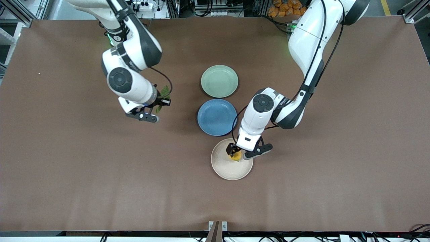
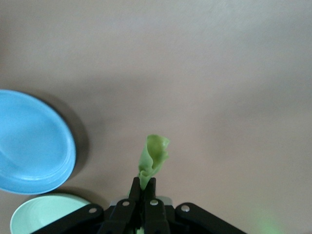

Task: Place lemon and lettuce in plates
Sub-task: 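Carry the lemon to the cream plate while the right gripper carries the lettuce, then release the lemon on the cream plate while the right gripper lowers the lettuce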

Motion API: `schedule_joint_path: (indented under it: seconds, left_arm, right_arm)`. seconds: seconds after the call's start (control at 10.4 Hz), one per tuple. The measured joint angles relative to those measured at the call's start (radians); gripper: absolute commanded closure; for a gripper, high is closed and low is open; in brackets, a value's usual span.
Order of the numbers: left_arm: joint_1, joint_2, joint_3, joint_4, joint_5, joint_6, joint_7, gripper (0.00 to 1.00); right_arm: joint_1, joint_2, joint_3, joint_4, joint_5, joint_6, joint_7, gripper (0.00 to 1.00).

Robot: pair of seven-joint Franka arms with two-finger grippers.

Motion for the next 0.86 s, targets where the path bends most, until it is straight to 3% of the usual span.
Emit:
schedule_joint_path:
  seconds: [0.38, 0.86]
  left_arm:
    - [0.088, -0.030, 0.002, 0.008, 0.004, -0.069, 0.030, 0.00]
    - [0.165, -0.042, 0.000, 0.009, 0.004, -0.177, 0.056, 0.00]
  right_arm:
    - [0.146, 0.024, 0.000, 0.000, 0.001, 0.041, 0.185, 1.00]
    - [0.312, 0.148, 0.000, 0.000, 0.000, 0.218, 0.391, 1.00]
